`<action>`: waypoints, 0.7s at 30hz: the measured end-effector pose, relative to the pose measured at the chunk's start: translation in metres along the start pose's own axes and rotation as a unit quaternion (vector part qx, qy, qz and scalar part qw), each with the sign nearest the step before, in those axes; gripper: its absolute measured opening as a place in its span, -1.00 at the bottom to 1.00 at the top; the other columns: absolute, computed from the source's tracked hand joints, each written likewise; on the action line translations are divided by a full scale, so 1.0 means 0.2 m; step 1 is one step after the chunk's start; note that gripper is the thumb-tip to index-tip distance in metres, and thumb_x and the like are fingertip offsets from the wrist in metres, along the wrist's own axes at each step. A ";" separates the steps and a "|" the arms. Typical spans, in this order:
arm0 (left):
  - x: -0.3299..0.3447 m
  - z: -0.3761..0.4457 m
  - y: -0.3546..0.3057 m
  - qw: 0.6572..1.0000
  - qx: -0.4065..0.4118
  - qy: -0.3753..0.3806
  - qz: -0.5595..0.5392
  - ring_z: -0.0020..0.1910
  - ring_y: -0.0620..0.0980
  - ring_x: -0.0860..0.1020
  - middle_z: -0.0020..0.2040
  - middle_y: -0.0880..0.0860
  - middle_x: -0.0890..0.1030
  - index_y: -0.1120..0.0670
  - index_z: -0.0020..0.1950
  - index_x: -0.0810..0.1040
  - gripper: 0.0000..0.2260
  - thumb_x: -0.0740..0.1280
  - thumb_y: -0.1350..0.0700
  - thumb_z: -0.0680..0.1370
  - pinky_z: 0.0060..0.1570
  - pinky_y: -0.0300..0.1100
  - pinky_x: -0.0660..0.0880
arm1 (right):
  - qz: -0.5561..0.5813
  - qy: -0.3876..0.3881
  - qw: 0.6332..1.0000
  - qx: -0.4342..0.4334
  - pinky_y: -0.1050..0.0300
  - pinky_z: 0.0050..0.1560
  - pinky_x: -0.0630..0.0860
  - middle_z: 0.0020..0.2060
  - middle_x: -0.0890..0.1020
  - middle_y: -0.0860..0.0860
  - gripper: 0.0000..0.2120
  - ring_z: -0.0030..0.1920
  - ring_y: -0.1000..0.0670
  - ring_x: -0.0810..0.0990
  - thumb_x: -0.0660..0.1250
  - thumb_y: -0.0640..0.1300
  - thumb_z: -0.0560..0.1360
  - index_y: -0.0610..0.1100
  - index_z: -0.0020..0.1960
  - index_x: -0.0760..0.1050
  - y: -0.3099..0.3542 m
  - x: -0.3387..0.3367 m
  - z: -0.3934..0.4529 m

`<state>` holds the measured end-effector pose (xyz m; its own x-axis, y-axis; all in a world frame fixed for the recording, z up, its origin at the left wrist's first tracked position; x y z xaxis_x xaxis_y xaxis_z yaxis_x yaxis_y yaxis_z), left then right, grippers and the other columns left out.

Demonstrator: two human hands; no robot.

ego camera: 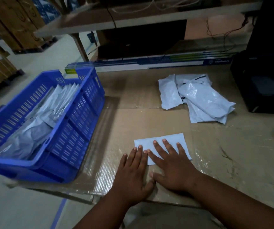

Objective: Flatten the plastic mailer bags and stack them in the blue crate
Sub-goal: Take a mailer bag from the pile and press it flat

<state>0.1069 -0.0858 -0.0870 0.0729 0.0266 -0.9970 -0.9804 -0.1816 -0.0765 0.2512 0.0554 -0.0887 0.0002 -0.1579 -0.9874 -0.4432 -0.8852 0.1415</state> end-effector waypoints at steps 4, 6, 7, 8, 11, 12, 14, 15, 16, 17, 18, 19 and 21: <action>-0.01 0.01 -0.02 1.000 -0.016 0.002 -0.004 0.70 0.13 0.01 0.73 0.11 0.01 0.09 0.71 0.14 -0.18 0.09 -0.42 0.62 0.55 0.28 0.20 | 0.003 -0.025 1.000 -0.015 -0.37 0.60 -0.21 0.70 -0.22 0.07 -0.18 0.69 -0.09 -0.26 0.01 0.48 0.57 0.24 0.69 -0.20 -0.05 -0.02 -0.06; -0.03 0.06 -0.05 1.000 0.004 -0.026 -0.003 0.70 0.17 0.02 0.72 0.15 0.04 0.13 0.70 0.16 -0.15 0.10 -0.45 0.61 0.56 0.28 0.18 | 0.003 -0.045 0.999 0.019 -0.34 0.60 -0.24 0.70 -0.24 0.05 -0.15 0.68 -0.08 -0.28 0.04 0.48 0.55 0.22 0.70 -0.22 -0.11 -0.04 -0.09; -0.04 0.10 -0.07 0.999 0.025 -0.036 -0.002 0.70 0.16 -0.02 0.72 0.14 0.02 0.11 0.71 0.11 -0.14 0.10 -0.45 0.61 0.59 0.26 0.14 | -0.001 -0.041 0.999 0.035 -0.32 0.61 -0.26 0.69 -0.27 0.05 -0.13 0.68 -0.07 -0.31 0.04 0.48 0.54 0.21 0.70 -0.24 -0.15 -0.05 -0.11; -0.05 0.14 -0.11 0.998 0.052 -0.040 -0.001 0.71 0.14 -0.05 0.73 0.12 -0.01 0.09 0.72 0.07 -0.13 0.10 -0.45 0.61 0.61 0.24 0.10 | -0.006 -0.030 0.998 0.049 -0.30 0.61 -0.27 0.68 -0.30 0.04 -0.11 0.67 -0.06 -0.34 0.02 0.49 0.53 0.20 0.69 -0.26 -0.20 -0.06 -0.12; -0.03 0.25 -0.21 0.994 0.109 -0.023 0.007 0.71 0.06 -0.14 0.73 0.05 -0.09 0.03 0.73 0.00 -0.12 0.10 -0.47 0.59 0.61 0.26 0.06 | -0.002 -0.008 0.998 0.066 -0.30 0.63 -0.24 0.69 -0.26 0.04 -0.09 0.67 -0.02 -0.34 -0.03 0.54 0.52 0.16 0.71 -0.24 -0.31 -0.06 -0.16; -0.01 0.28 -0.23 0.993 0.116 -0.015 0.007 0.71 0.04 -0.14 0.73 0.03 -0.10 0.04 0.73 0.00 -0.11 0.11 -0.47 0.58 0.60 0.27 0.06 | 0.005 -0.004 0.998 0.067 -0.28 0.63 -0.24 0.70 -0.25 0.06 -0.09 0.67 0.00 -0.34 -0.03 0.55 0.53 0.15 0.71 -0.22 -0.32 -0.06 -0.17; 0.04 0.29 -0.24 0.993 0.120 -0.018 -0.001 0.71 0.04 -0.12 0.74 0.03 -0.06 0.05 0.73 0.04 -0.11 0.11 -0.46 0.58 0.59 0.27 0.06 | 0.012 0.002 0.998 0.065 -0.28 0.64 -0.24 0.69 -0.25 0.08 -0.08 0.66 0.02 -0.34 -0.05 0.56 0.52 0.14 0.71 -0.21 -0.33 -0.04 -0.17; 0.05 0.29 -0.23 0.992 0.121 -0.023 -0.001 0.71 0.04 -0.10 0.73 0.03 -0.04 0.06 0.73 0.06 -0.12 0.11 -0.46 0.58 0.60 0.27 0.06 | 0.011 0.002 0.998 0.066 -0.29 0.63 -0.24 0.69 -0.26 0.09 -0.08 0.66 0.02 -0.35 -0.06 0.57 0.52 0.15 0.71 -0.21 -0.33 -0.03 -0.17; 0.06 0.29 -0.22 0.992 0.122 -0.024 -0.001 0.71 0.04 -0.09 0.73 0.04 -0.03 0.06 0.73 0.06 -0.11 0.10 -0.47 0.58 0.60 0.26 0.05 | 0.007 0.005 0.998 0.067 -0.30 0.63 -0.23 0.68 -0.28 0.10 -0.08 0.66 0.02 -0.35 -0.07 0.58 0.52 0.15 0.71 -0.21 -0.34 -0.03 -0.16; 0.06 0.29 -0.22 0.992 0.124 -0.029 0.002 0.71 0.04 -0.09 0.73 0.04 -0.02 0.07 0.73 0.06 -0.11 0.09 -0.47 0.58 0.61 0.25 0.04 | 0.004 0.009 0.998 0.069 -0.32 0.63 -0.23 0.68 -0.30 0.11 -0.08 0.66 0.03 -0.36 -0.08 0.59 0.51 0.16 0.71 -0.21 -0.34 -0.03 -0.16; 0.05 0.29 -0.22 0.991 0.127 -0.030 0.004 0.71 0.04 -0.09 0.73 0.04 -0.02 0.07 0.73 0.06 -0.11 0.08 -0.48 0.58 0.61 0.25 0.03 | 0.003 0.010 0.997 0.071 -0.33 0.62 -0.22 0.67 -0.30 0.12 -0.08 0.66 0.03 -0.36 -0.09 0.59 0.51 0.16 0.71 -0.22 -0.34 -0.04 -0.16; 0.05 0.30 -0.23 0.991 0.127 -0.029 0.005 0.71 0.04 -0.09 0.73 0.05 -0.02 0.07 0.73 0.07 -0.11 0.07 -0.48 0.58 0.61 0.24 0.03 | 0.004 0.007 0.997 0.074 -0.34 0.62 -0.22 0.67 -0.31 0.13 -0.08 0.66 0.03 -0.36 -0.09 0.60 0.51 0.17 0.71 -0.22 -0.34 -0.05 -0.16; 0.05 0.30 -0.23 0.991 0.130 -0.027 -0.005 0.71 0.04 -0.09 0.73 0.05 -0.01 0.08 0.72 0.08 -0.13 0.05 -0.47 0.60 0.62 0.24 0.02 | 0.011 0.000 0.997 0.078 -0.36 0.61 -0.22 0.67 -0.29 0.13 -0.09 0.67 0.02 -0.33 -0.08 0.59 0.50 0.18 0.71 -0.19 -0.33 -0.05 -0.16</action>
<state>0.1411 -0.0174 -0.0931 0.0797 0.0810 -0.9935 -0.9943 0.0772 -0.0735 0.3094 0.1016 -0.0868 -0.0105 -0.1764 -0.9843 -0.5768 -0.8030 0.1501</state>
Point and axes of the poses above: each hand's wrist, its own z-axis towards the middle knuckle, its own x-axis out of the palm, y = z × x, the point moved 3 cm from there along z, towards the middle knuckle
